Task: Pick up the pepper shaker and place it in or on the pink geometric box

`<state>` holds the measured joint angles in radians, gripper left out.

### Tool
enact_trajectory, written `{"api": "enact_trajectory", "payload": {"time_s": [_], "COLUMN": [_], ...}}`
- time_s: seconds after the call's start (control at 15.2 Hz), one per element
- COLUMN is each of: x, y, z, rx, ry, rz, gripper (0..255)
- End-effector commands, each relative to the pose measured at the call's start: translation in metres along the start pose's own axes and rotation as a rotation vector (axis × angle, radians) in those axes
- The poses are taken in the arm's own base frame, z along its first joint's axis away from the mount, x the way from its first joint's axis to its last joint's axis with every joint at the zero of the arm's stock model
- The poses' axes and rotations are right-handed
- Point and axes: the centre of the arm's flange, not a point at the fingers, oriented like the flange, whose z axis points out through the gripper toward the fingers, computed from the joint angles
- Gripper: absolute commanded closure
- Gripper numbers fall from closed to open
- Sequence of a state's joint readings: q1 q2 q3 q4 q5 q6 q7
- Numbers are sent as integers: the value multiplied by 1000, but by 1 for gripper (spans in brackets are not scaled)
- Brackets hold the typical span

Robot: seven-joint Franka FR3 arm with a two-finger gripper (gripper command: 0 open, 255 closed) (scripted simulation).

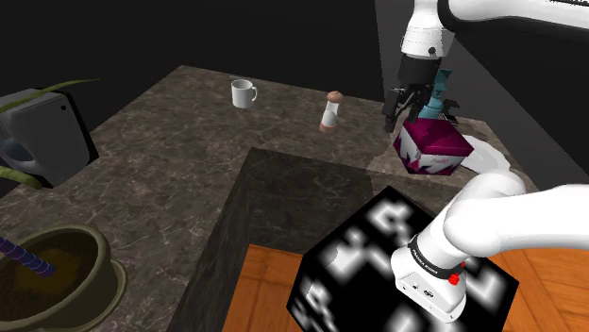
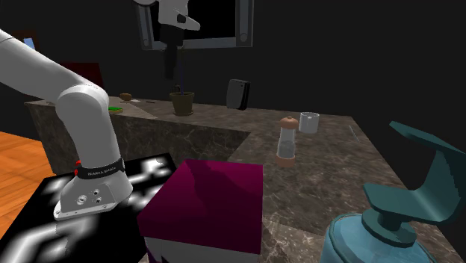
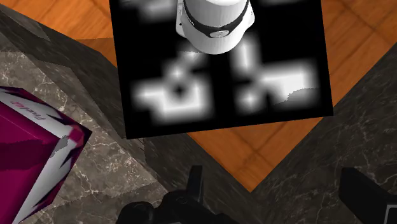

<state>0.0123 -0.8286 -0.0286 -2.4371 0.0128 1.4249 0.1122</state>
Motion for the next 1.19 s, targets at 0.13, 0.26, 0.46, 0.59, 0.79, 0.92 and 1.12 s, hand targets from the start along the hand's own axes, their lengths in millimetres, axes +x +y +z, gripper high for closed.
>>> {"api": "enact_trajectory", "payload": {"time_s": [0.13,0.26,0.46,0.59,0.79,0.92,1.12], "x": [23,45,80,102,136,159,192], "y": [7,15,26,35,47,56,70], "z": [5,11,18,22,28,32,37], "rx": [-9,-18,-31,-40,-54,-63,-76], "ry": [10,21,36,47,62,73,88], "rz": [9,18,32,41,55,64,78], "gripper": [0,0,0,0,0,0,0]}}
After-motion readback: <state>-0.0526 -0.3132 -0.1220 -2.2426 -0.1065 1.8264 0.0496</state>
